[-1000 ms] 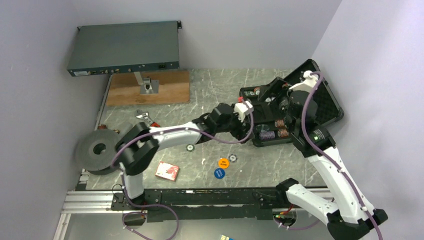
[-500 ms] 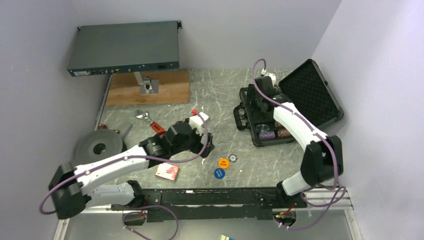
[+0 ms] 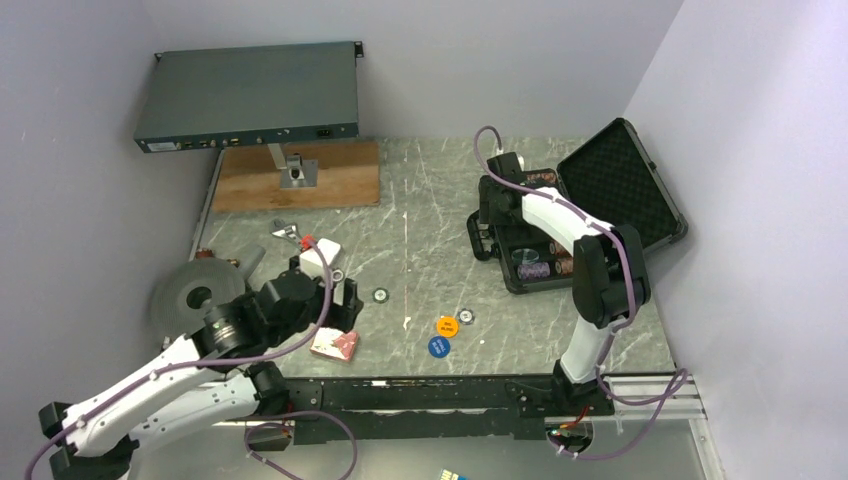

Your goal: Pack up texas hold em set

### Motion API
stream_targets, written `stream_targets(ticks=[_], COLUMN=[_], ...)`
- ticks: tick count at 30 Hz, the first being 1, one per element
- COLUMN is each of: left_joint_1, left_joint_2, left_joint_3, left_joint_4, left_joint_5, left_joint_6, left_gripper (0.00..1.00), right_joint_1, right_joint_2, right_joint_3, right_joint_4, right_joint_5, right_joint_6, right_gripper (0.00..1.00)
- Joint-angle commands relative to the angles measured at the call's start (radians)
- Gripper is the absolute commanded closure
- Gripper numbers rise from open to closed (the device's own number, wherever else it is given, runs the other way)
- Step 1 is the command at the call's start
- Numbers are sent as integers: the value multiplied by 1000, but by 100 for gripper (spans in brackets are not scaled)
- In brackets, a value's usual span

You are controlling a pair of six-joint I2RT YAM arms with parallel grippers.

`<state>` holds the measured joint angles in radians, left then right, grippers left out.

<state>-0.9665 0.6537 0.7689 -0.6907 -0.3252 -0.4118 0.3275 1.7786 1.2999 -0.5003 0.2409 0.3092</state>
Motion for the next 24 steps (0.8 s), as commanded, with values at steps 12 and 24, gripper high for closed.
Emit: stream_targets(ticks=[12, 24], left_joint_1=[2, 2], left_joint_2=[-176, -203], left_joint_3=[31, 20], left_joint_4=[-162, -145], left_joint_5=[-89, -87], left_joint_6=[20, 31], left_gripper=[10, 10], right_joint_1=[2, 246], right_joint_2=[173, 254], right_joint_3=[108, 231], right_joint_4=[-29, -52], right_joint_5=[-119, -182], right_joint_6=[-54, -77], right_gripper=[89, 100])
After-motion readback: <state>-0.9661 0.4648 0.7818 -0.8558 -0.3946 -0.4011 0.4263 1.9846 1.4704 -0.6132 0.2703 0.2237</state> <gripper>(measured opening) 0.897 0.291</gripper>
